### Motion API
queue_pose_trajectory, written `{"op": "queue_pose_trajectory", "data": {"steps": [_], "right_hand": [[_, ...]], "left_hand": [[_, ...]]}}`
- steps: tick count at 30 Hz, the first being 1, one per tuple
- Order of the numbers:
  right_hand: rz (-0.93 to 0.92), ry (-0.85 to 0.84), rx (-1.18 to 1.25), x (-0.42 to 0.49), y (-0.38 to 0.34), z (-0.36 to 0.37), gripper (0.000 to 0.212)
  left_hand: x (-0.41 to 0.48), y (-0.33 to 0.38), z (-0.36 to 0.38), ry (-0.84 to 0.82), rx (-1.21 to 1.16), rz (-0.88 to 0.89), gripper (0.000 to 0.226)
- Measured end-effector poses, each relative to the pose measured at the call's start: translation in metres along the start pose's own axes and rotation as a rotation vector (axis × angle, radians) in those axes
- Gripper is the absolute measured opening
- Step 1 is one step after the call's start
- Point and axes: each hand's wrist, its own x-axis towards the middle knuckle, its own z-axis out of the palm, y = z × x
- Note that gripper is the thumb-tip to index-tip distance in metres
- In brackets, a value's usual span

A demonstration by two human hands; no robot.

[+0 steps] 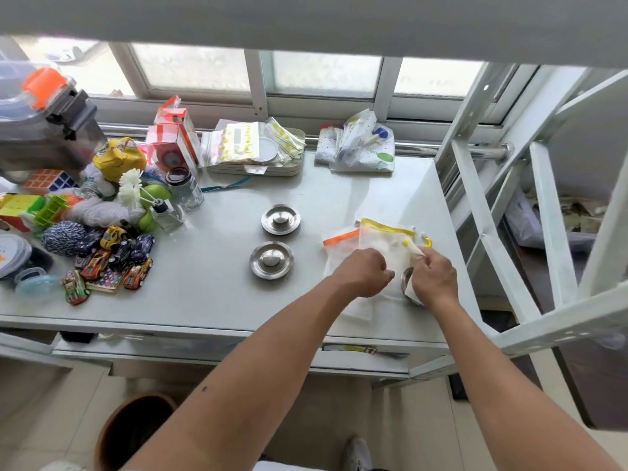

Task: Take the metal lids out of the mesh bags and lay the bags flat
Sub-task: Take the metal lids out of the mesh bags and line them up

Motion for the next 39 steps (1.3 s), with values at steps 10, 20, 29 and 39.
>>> {"op": "queue_pose_trajectory", "data": {"steps": [10, 20, 29, 39], "right_hand": [[0.283, 0.039, 0.546, 0.007, -0.002, -0.010, 0.023], [0.107, 0.106, 0.221, 0.014, -0.008, -0.008, 0.044], [-0.008, 0.003, -0.129, 0.016, -0.002, 0.036, 0.065], [-0.013, 0.038, -0.252, 0.011, 0.001, 0.046, 0.074]], "left_hand": [[0.016, 0.020, 0.033, 0.016, -0.143, -0.102, 0.032], [-0.003, -0.001, -0.020, -0.008, -0.256, -0.140, 0.003], [-0.080, -0.143, -0.129, -0.069, -0.210, -0.290, 0.010], [-0.097, -0.172, -0.107, 0.109, -0.223, -0.301, 0.007]]}}
